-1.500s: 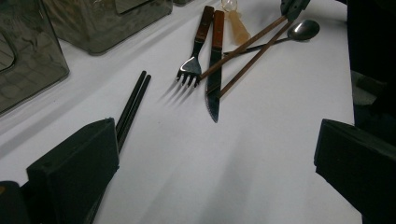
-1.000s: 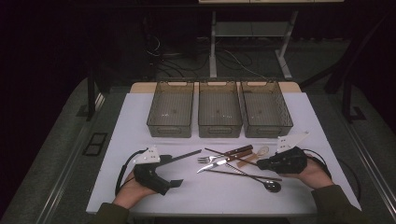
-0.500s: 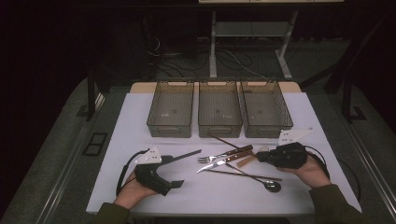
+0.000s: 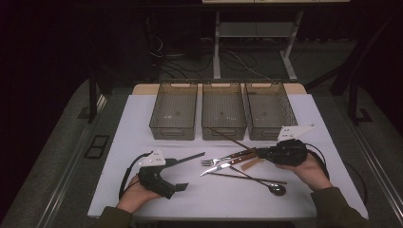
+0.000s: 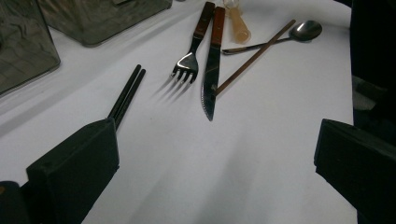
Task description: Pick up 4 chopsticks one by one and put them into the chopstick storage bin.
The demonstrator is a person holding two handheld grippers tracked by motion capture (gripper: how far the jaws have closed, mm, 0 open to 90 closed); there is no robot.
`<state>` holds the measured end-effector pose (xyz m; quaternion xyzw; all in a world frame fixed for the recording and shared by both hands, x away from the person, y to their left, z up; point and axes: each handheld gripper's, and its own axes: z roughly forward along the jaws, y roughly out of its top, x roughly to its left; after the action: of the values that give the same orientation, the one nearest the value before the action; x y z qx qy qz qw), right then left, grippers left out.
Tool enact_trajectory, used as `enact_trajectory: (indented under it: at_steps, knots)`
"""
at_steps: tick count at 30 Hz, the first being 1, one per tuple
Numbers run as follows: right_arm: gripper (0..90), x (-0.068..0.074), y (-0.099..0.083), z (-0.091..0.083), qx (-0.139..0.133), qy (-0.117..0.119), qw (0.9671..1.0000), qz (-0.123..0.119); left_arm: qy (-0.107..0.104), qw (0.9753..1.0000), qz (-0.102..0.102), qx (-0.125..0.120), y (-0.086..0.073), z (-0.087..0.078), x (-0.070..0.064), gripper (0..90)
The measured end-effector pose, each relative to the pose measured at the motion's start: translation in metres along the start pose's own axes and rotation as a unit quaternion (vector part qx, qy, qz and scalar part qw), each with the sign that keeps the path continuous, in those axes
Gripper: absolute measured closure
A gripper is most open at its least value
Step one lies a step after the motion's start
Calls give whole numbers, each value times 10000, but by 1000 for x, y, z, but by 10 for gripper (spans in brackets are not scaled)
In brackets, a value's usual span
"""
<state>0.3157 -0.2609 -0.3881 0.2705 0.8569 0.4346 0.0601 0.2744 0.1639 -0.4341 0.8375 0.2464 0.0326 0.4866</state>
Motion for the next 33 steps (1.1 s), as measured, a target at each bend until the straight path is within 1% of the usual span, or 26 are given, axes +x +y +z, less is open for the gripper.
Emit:
enact_trajectory:
  at_steps: [1,6,8,11,16,19,22,24,28,33]
  knots:
    - [849,0,2,1,6,-17,10000,13,-15,10000,-8,4,0,0,0,0]
    - [848,0,8,5,25,-95,9999,74,59,10000,-3,-9,0,0,1,0]
    - [848,-1,12,7,14,-142,9998,145,68,10000,-29,-56,0,0,1,0]
    - [848,-2,14,8,-12,-108,9998,160,49,9999,-80,-116,1,-1,1,0]
    - [848,-3,21,13,-72,-95,9998,165,80,9999,-37,-102,1,0,-1,0]
    - [848,-4,25,16,-39,-161,9997,156,111,9999,-80,-70,2,1,-2,0]
    - [848,-5,30,20,3,-227,9995,212,101,9998,-153,-86,3,2,-2,0]
    - [848,-7,33,23,-11,-222,9994,269,179,9996,-186,-133,3,1,-3,0]
    - [848,-9,40,29,-41,-218,9990,398,151,9997,-126,-111,4,1,-3,0]
    - [848,-11,53,40,51,-279,9988,397,154,9999,-17,-18,3,5,-5,0]
